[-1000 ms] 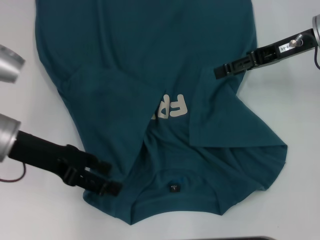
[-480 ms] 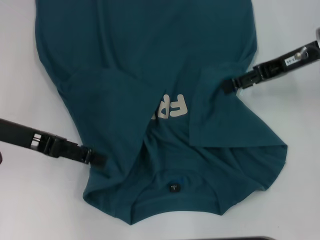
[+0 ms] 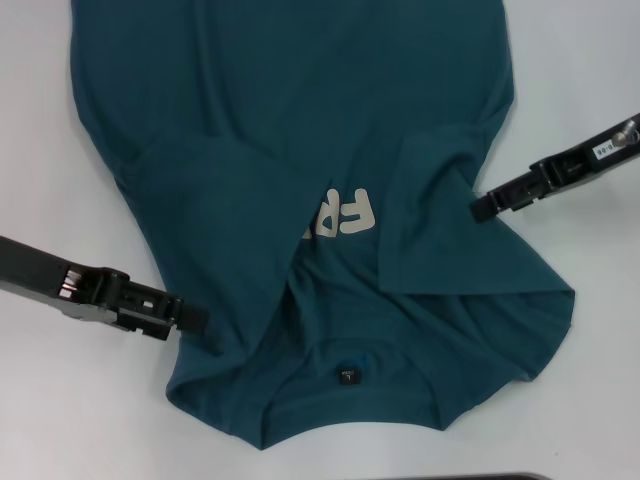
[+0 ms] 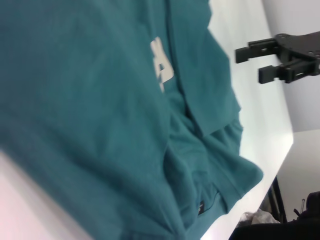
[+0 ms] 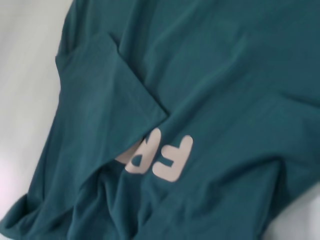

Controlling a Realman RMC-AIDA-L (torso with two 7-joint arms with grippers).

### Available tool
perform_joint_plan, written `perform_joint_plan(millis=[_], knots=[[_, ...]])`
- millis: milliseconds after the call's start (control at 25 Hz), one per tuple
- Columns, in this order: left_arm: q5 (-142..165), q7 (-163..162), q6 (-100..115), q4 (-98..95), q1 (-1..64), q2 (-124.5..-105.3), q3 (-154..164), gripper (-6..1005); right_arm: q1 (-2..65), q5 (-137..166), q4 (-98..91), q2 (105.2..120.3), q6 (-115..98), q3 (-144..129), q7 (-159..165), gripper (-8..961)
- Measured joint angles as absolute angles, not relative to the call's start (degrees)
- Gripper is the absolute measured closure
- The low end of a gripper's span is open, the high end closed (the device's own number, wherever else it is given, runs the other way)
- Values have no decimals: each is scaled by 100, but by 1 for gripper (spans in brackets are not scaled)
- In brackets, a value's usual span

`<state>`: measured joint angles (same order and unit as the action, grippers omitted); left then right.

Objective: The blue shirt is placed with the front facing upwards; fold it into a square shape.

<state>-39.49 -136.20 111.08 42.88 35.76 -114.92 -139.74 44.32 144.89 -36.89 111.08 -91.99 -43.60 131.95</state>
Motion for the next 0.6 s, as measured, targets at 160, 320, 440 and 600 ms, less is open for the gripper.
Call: perform_joint_plan(millis=[160,320,440,600], knots=[[-3845,-13770,11058,4188,3621,-11490,-13973,95,4330,14581,-3700,11067,-9201,-4346,13242,90],[-3836,-13779,10974,4092,3640,-11482,-13973,94,4233,14635,-3701,11000,-9202,-4336,13262,90],[-3833,-13773,10870,3949,3674,-11464,-13967,94,4183,14649,-3701,10960,-9290,-4318,13291,90],[-3831,-13766,10838,3903,3677,-11467,-13965,94,4132,14652,-3701,10945,-9449,-4332,13297,90]])
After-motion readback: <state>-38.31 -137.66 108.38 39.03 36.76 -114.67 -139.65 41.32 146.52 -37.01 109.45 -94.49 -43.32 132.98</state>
